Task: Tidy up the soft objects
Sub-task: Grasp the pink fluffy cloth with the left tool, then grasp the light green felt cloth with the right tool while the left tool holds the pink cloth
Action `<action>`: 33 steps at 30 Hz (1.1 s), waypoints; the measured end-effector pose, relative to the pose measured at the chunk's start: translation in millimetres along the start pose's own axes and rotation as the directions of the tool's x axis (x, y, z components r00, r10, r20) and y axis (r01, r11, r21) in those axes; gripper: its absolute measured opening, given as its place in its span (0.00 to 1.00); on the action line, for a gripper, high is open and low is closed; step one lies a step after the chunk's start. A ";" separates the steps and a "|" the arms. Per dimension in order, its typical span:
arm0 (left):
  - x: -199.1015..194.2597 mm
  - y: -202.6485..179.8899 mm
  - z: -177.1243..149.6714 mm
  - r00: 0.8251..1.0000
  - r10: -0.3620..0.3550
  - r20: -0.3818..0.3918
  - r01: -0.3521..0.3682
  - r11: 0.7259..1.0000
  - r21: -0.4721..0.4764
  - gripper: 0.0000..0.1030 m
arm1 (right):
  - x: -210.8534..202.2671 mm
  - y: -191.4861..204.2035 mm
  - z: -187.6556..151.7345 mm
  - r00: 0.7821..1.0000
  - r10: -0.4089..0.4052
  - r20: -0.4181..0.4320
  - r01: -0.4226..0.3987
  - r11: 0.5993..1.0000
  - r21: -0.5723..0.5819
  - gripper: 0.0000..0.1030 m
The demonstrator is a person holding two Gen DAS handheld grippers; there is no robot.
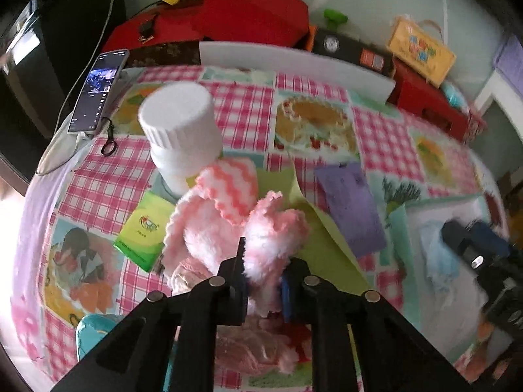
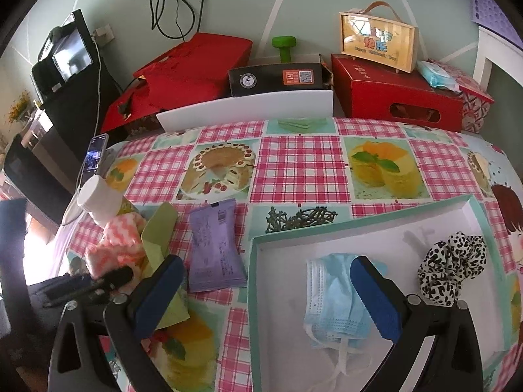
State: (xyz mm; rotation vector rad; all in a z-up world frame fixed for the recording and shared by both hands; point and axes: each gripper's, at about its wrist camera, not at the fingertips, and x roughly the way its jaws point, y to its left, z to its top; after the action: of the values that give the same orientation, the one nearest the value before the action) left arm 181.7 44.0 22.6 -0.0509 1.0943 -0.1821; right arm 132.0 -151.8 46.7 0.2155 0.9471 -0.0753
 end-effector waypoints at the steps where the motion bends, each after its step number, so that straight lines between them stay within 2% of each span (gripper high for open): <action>1: -1.2 2.1 0.6 1.000 -0.014 0.006 0.014 1.000 -0.015 0.14 | 0.7 1.7 -0.1 1.000 0.005 -0.001 -0.005 1.000 -0.005 1.00; 7: -10.0 21.6 3.4 0.998 -0.042 0.043 0.047 0.992 -0.115 0.13 | 3.4 18.8 -3.2 0.998 0.060 -0.005 -0.060 0.997 -0.052 1.00; 17: -18.7 49.7 1.0 0.996 -0.016 0.083 0.035 0.972 -0.231 0.13 | 24.8 79.7 -22.7 0.977 0.197 -0.085 -0.211 0.955 -0.210 0.98; 20: -17.7 56.6 0.1 0.997 -0.013 0.082 0.034 0.965 -0.259 0.13 | 34.7 95.1 -31.0 0.975 0.187 -0.116 -0.212 0.940 -0.268 0.93; 22: -18.1 59.5 -0.7 0.996 -0.012 0.084 0.034 0.962 -0.269 0.13 | 40.6 100.5 -35.4 0.975 0.175 -0.135 -0.208 0.933 -0.293 0.85; 26: -18.0 63.3 -1.6 0.996 -0.008 0.085 0.031 0.958 -0.285 0.13 | 50.0 104.1 -40.3 0.971 0.174 -0.164 -0.218 0.926 -0.307 0.80; 28: -16.8 64.1 -1.8 0.997 -0.008 0.079 0.030 0.957 -0.290 0.13 | 55.0 105.8 -42.1 0.971 0.167 -0.173 -0.215 0.924 -0.317 0.74; 33: -15.1 62.2 -1.1 0.997 -0.006 0.073 0.027 0.957 -0.287 0.13 | 68.3 108.5 -44.9 0.972 0.135 -0.190 -0.194 0.922 -0.335 0.64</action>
State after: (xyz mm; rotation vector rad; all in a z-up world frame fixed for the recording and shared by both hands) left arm 181.5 107.8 27.3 -0.3261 1.0425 -0.0336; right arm 153.2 -34.1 -17.8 -0.0325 1.0851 0.2719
